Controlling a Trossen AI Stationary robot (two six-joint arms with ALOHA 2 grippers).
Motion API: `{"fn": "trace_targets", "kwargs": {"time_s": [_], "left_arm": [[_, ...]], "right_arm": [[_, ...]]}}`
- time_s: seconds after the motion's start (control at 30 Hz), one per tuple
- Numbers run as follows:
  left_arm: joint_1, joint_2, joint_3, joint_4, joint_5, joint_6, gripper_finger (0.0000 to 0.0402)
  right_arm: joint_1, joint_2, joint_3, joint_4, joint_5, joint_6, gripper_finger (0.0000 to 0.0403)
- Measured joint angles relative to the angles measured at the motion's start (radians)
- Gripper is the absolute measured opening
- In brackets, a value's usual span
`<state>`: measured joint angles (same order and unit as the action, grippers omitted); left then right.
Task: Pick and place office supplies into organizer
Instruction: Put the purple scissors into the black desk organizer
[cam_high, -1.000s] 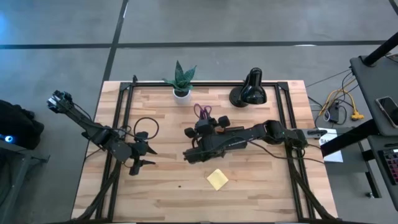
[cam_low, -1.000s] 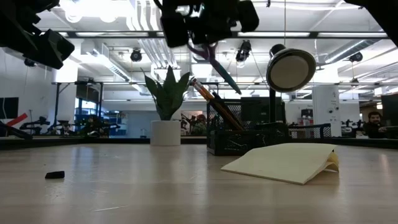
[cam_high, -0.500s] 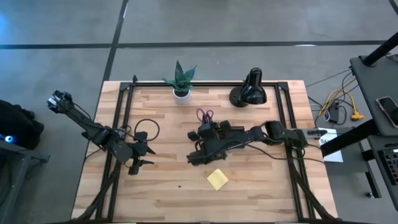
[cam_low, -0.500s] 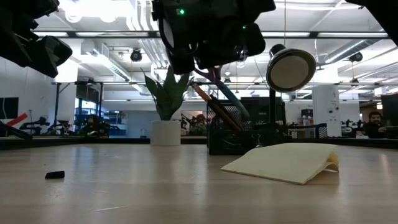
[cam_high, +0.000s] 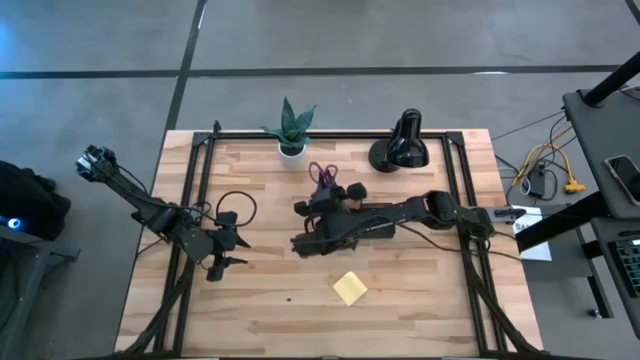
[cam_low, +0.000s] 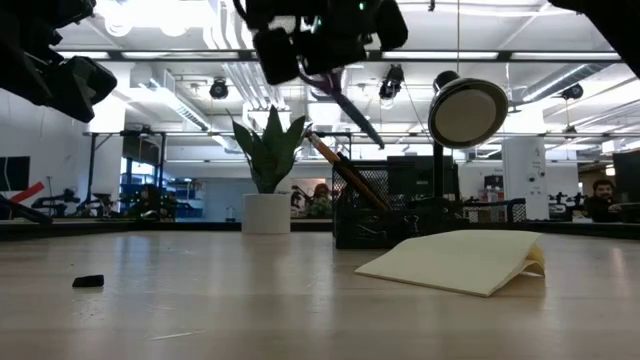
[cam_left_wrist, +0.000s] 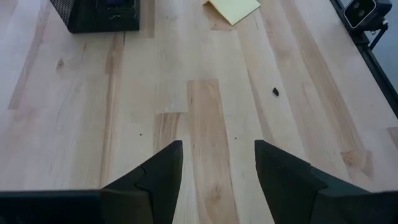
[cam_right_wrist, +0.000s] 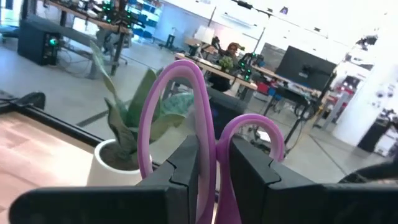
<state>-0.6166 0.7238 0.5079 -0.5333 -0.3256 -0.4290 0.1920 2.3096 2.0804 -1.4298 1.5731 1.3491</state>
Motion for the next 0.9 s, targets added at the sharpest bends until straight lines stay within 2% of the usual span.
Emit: {"fn": "trace_targets", "kwargs": {"time_s": [0.17,0.37,0.57,0.63,0.83,0.9], "left_arm": [[0.000,0.000,-0.004,-0.001,0.000,-0.002,0.0182],[0.000,0.000,-0.003,-0.008,0.000,-0.001,0.0182],[0.000,0.002,-0.004,-0.009,0.000,-0.001,0.0182],[0.000,0.001,-0.004,-0.009,0.000,0.005,0.0182],[0.000,0.001,-0.004,-0.008,0.000,0.025,0.0182],[0.000,0.002,-0.002,-0.008,0.000,0.025,0.0182]], "right_arm": [[-0.011,0.000,-0.085,0.009,0.008,0.127,0.0060],[-0.013,0.002,-0.194,0.105,-0.007,0.141,0.0061],[0.025,0.001,-0.211,0.137,-0.001,0.135,0.0069],[0.036,0.000,-0.196,0.137,-0.030,0.130,0.0076],[0.064,0.001,-0.190,0.142,-0.220,0.159,0.0111],[0.080,0.003,-0.193,0.145,-0.244,0.184,0.0123]]}}
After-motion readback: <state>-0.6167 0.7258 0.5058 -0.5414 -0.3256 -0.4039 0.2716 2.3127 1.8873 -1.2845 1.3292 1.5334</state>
